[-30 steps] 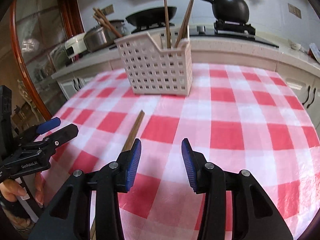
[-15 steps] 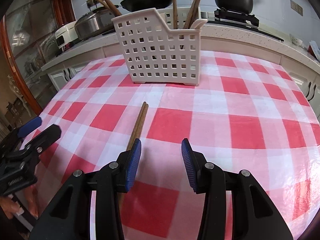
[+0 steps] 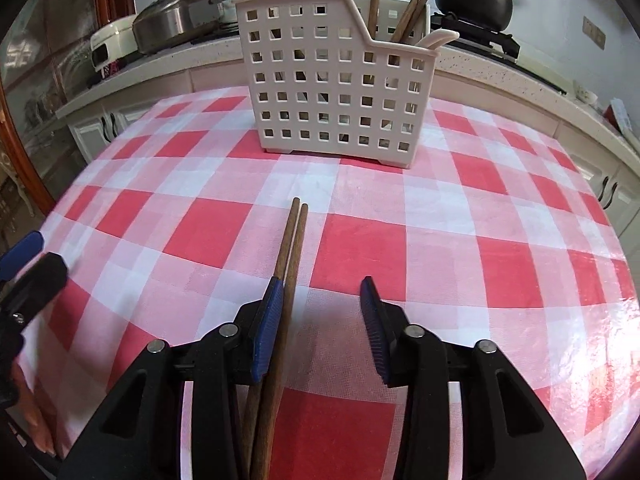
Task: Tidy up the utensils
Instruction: 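Close the right gripper on one chopstick while the left gripper grasps another chopstick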
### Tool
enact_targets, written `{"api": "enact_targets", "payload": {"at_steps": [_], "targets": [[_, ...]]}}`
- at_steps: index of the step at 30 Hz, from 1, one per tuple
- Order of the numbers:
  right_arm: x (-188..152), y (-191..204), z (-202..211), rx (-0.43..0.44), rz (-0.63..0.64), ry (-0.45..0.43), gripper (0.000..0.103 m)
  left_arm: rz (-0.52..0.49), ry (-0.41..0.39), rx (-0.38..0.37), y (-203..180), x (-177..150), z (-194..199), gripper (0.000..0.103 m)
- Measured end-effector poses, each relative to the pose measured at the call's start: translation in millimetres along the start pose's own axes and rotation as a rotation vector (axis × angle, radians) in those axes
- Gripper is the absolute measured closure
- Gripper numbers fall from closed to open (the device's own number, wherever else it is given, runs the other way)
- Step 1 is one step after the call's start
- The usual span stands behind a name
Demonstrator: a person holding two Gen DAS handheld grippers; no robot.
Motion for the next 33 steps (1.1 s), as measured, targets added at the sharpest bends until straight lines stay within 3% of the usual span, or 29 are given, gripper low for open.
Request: {"api": "enact_targets", "payload": {"at_steps": [8, 13, 16, 19, 33], "targets": [[2.2, 11.7, -4.2, -0.026, 0.033, 0.016, 0.078, 0.007, -0.006, -0.024, 3.4, -0.7, 4.2, 0.005], [4.0, 14.4, -4.7, -0.037, 0.051, 0.018, 0.08, 0.012, -0.002, -0.03, 5.5, -1.8, 4.8, 0.005], [3.1, 19.4, -3.6, -0.02, 0.071, 0.018, 0.097, 0.005, 0.005, -0.022, 3.8, -2.9, 4.4, 0.005], [1.6, 18.9, -2.5, -0.006, 0.072, 0.012, 0.097, -0.004, 0.022, -0.018, -0.8, -5.3, 0.8, 0.005], [-5.4, -69.7, 10.1, 0.031, -0.079, -0.024, 0.097, -0.035, 0.144, -0.007, -63.8, -6.1, -59.2, 0.007]]}}
Point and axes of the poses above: each gripper's, at about its wrist camera, not at the fingertips, and z roughly against the way its jaws point, y to its left, x to its top, the point moved 10 cm from there along -z, roughly the way its jaws point, and after that the axes turned 12 degrees about -x, right-handed, at the moved point
